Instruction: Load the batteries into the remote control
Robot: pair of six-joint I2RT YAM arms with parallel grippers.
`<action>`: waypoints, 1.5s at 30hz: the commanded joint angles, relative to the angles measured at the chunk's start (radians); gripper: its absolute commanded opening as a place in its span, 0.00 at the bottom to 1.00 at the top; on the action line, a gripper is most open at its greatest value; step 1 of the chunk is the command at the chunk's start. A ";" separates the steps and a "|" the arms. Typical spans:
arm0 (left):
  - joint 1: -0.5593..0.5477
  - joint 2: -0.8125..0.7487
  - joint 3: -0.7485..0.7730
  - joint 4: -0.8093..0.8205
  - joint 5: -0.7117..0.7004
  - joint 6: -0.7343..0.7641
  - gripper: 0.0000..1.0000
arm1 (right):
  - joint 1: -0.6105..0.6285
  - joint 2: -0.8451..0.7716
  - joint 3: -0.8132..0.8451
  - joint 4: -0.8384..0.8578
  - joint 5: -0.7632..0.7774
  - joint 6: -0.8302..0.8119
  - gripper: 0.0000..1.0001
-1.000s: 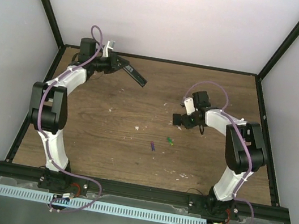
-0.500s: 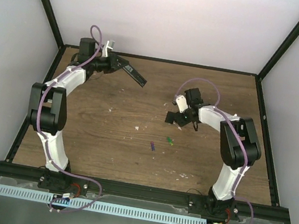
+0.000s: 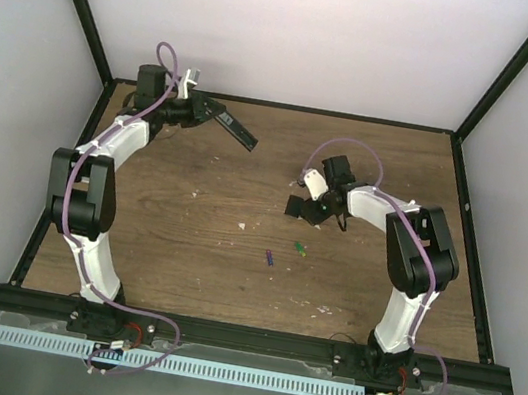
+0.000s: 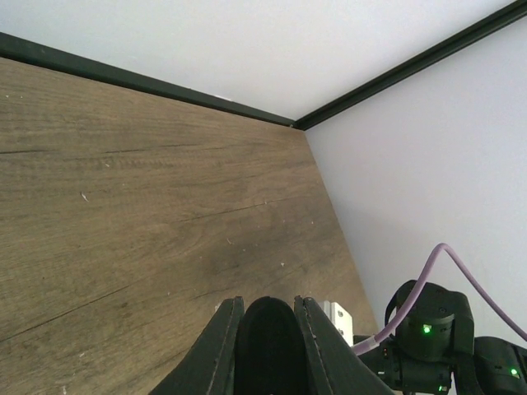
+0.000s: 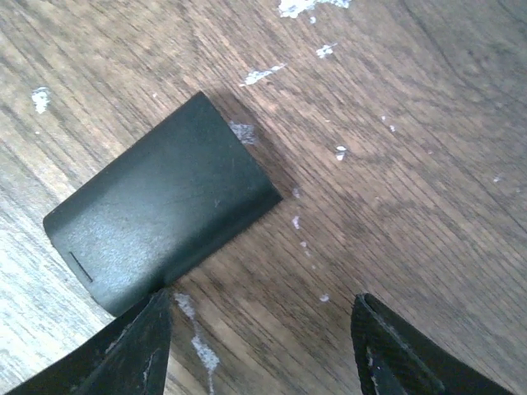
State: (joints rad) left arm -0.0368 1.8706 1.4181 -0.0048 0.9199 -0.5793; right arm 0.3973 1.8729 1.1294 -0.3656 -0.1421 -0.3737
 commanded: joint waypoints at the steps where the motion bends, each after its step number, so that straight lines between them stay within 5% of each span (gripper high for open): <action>1: 0.006 -0.034 0.000 -0.001 0.001 0.012 0.00 | 0.022 -0.007 -0.007 -0.035 -0.049 -0.026 0.58; 27: 0.010 -0.040 -0.019 -0.010 -0.007 0.019 0.00 | 0.074 0.153 0.198 -0.011 0.034 -0.120 0.63; 45: 0.018 -0.017 0.023 -0.042 0.000 0.031 0.00 | 0.072 0.260 0.308 -0.008 -0.090 -0.181 0.69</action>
State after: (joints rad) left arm -0.0292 1.8614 1.4071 -0.0467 0.9066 -0.5667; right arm 0.4667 2.0819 1.4136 -0.3637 -0.1982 -0.5343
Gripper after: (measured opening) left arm 0.158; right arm 0.693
